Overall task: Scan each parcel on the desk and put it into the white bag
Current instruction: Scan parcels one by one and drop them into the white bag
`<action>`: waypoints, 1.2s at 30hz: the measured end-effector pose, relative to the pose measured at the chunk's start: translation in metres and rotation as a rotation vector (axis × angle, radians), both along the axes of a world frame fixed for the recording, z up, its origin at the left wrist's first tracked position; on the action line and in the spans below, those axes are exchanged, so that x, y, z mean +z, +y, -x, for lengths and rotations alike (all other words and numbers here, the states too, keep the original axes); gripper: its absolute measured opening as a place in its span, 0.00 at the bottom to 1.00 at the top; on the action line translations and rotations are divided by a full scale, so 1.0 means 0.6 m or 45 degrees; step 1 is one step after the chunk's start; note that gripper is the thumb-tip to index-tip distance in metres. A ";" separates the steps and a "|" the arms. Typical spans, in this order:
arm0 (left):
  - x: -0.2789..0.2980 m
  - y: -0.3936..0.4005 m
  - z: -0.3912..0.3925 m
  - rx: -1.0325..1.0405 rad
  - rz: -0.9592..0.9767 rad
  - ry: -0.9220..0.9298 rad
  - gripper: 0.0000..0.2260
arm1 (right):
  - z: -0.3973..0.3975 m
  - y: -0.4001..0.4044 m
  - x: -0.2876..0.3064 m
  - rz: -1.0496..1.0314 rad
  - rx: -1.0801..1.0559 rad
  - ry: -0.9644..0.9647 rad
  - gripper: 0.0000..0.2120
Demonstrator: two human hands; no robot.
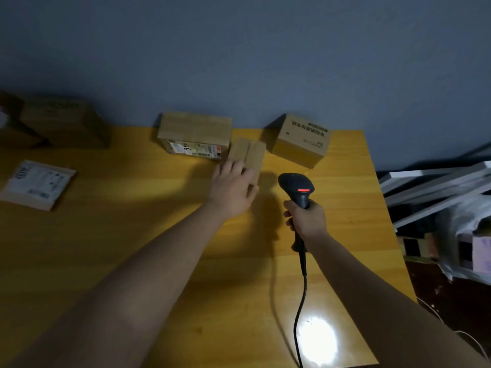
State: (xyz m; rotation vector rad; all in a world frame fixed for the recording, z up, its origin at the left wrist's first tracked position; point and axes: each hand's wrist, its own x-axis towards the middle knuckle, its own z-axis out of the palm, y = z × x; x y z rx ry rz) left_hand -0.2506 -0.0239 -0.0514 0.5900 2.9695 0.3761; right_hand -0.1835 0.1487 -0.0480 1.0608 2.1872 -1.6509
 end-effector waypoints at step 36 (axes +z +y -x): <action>0.060 -0.303 -0.334 0.790 -0.638 -1.232 0.22 | -0.226 -0.157 0.041 0.055 0.551 -0.160 0.04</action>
